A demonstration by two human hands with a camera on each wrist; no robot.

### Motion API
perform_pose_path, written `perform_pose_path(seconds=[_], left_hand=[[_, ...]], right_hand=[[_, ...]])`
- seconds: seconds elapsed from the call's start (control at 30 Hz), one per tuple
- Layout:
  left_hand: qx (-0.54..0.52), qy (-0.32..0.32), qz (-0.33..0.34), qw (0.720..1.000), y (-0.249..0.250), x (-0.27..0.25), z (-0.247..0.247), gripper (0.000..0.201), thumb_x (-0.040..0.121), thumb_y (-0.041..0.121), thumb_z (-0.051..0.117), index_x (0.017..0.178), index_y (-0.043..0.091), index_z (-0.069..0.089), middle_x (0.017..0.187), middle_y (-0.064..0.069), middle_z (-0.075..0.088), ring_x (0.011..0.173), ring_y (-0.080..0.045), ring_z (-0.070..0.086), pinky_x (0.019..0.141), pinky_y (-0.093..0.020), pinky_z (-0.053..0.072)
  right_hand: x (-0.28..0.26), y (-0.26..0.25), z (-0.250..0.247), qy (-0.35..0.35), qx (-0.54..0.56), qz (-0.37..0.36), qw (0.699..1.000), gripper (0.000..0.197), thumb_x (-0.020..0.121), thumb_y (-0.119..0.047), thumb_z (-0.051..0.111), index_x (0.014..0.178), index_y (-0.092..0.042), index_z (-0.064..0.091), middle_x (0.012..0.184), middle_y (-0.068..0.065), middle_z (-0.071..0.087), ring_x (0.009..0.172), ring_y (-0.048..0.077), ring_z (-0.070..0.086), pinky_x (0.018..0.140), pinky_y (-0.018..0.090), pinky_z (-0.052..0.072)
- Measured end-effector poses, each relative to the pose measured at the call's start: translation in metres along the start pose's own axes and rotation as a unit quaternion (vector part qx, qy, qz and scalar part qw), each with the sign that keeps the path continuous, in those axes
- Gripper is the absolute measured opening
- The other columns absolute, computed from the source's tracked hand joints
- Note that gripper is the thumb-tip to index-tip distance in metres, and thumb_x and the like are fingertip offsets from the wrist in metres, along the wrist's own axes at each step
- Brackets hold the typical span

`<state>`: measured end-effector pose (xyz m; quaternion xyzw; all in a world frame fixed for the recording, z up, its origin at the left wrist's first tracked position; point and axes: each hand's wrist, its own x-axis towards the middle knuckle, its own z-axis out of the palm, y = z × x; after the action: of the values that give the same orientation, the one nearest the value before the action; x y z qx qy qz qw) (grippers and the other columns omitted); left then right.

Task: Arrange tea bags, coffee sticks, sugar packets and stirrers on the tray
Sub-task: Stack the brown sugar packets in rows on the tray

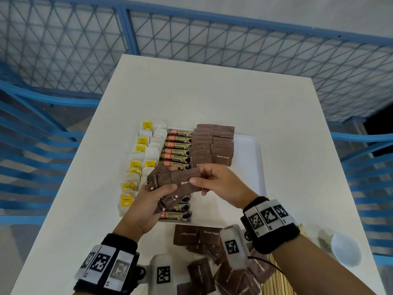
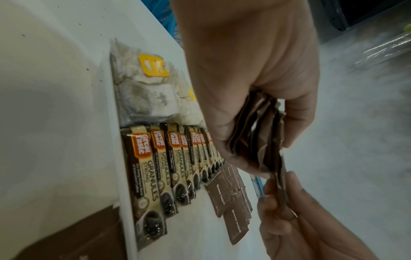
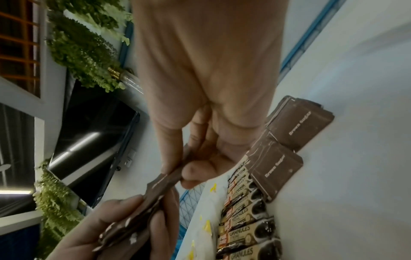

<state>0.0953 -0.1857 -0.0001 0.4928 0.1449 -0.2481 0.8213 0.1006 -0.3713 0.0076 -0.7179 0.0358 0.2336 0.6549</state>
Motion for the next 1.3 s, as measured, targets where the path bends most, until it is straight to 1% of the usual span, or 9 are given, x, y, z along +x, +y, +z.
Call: perform_pose_path(seconds=[0.23, 0.43, 0.53, 0.7, 0.83, 1.0, 1.13, 1.2, 1.3], left_hand=[[-0.001, 0.032, 0.016, 0.999, -0.002, -0.001, -0.014, 0.023, 0.068, 0.005, 0.066, 0.087, 0.017, 0.073, 0.084, -0.004, 0.074, 0.079, -0.018, 0.072, 0.067, -0.03, 0.059], [-0.004, 0.041, 0.013, 0.999, -0.001, -0.002, -0.021, 0.028, 0.082, -0.002, 0.056, 0.101, 0.017, 0.065, 0.081, 0.0, 0.075, 0.076, -0.015, 0.072, 0.06, -0.026, 0.058], [-0.024, 0.014, 0.021, 0.999, -0.001, -0.002, -0.021, 0.052, 0.051, 0.019, 0.085, 0.1, 0.016, 0.067, 0.086, -0.003, 0.075, 0.08, -0.019, 0.072, 0.06, -0.026, 0.057], [-0.036, 0.021, 0.019, 0.999, -0.004, 0.0, -0.022, 0.084, 0.023, 0.032, 0.095, 0.101, 0.015, 0.068, 0.092, -0.004, 0.074, 0.085, -0.02, 0.071, 0.063, -0.029, 0.058], [-0.037, 0.035, 0.013, 0.999, -0.003, 0.001, -0.021, 0.027, 0.075, 0.005, 0.067, 0.1, 0.015, 0.067, 0.089, -0.003, 0.074, 0.084, -0.02, 0.07, 0.065, -0.029, 0.058], [-0.03, 0.027, 0.011, 0.999, -0.002, 0.0, -0.019, 0.028, 0.082, -0.002, 0.055, 0.101, 0.014, 0.065, 0.089, -0.003, 0.074, 0.083, -0.019, 0.071, 0.067, -0.029, 0.058], [-0.06, 0.008, 0.008, 0.998, 0.0, -0.001, -0.017, 0.032, 0.067, 0.007, 0.068, 0.098, 0.016, 0.068, 0.09, -0.005, 0.074, 0.085, -0.02, 0.07, 0.067, -0.03, 0.059], [-0.07, -0.011, 0.008, 0.997, 0.0, -0.001, -0.016, 0.049, 0.044, 0.014, 0.088, 0.091, 0.018, 0.075, 0.092, -0.005, 0.074, 0.086, -0.021, 0.071, 0.066, -0.03, 0.058], [-0.079, -0.02, 0.01, 0.997, -0.001, 0.0, -0.017, 0.058, 0.03, 0.014, 0.086, 0.087, 0.019, 0.077, 0.092, -0.005, 0.074, 0.085, -0.02, 0.071, 0.067, -0.031, 0.059]], right_hand=[[0.005, 0.019, -0.017, 0.017, 0.048, 0.045, 0.998, 0.011, 0.088, 0.0, 0.057, 0.096, -0.004, 0.063, 0.088, 0.008, 0.064, 0.077, 0.013, 0.063, 0.073, 0.021, 0.056], [0.022, 0.041, -0.036, 0.166, -0.114, 0.058, 0.978, 0.015, 0.081, -0.006, 0.069, 0.095, -0.005, 0.063, 0.089, 0.011, 0.068, 0.078, 0.016, 0.062, 0.063, 0.017, 0.051], [0.031, 0.049, -0.037, 0.209, -0.159, 0.065, 0.963, 0.016, 0.079, -0.011, 0.072, 0.093, -0.009, 0.064, 0.089, 0.01, 0.069, 0.078, 0.016, 0.06, 0.062, 0.015, 0.043], [0.041, 0.047, -0.032, 0.245, -0.15, 0.059, 0.956, 0.014, 0.078, -0.01, 0.073, 0.085, -0.011, 0.061, 0.083, 0.01, 0.066, 0.067, 0.017, 0.059, 0.068, 0.026, 0.051], [0.044, 0.045, -0.028, 0.254, -0.148, 0.054, 0.954, 0.016, 0.078, -0.008, 0.073, 0.077, -0.011, 0.057, 0.078, 0.012, 0.065, 0.061, 0.018, 0.058, 0.07, 0.03, 0.053], [0.047, 0.048, -0.027, 0.257, -0.153, 0.051, 0.953, 0.019, 0.078, -0.011, 0.073, 0.076, -0.014, 0.055, 0.076, 0.009, 0.065, 0.058, 0.013, 0.057, 0.059, 0.016, 0.046], [0.047, 0.048, -0.027, 0.263, -0.144, 0.05, 0.953, 0.023, 0.077, -0.015, 0.075, 0.088, -0.015, 0.055, 0.076, 0.001, 0.061, 0.068, 0.015, 0.057, 0.062, 0.017, 0.045], [0.044, 0.044, -0.025, 0.278, -0.164, 0.034, 0.946, 0.027, 0.079, -0.019, 0.073, 0.099, -0.011, 0.056, 0.082, 0.001, 0.06, 0.074, 0.013, 0.056, 0.062, 0.012, 0.042], [0.033, 0.03, -0.015, 0.271, -0.177, -0.011, 0.946, 0.021, 0.086, -0.024, 0.065, 0.1, -0.01, 0.058, 0.082, -0.005, 0.059, 0.074, 0.003, 0.054, 0.062, 0.007, 0.04]])
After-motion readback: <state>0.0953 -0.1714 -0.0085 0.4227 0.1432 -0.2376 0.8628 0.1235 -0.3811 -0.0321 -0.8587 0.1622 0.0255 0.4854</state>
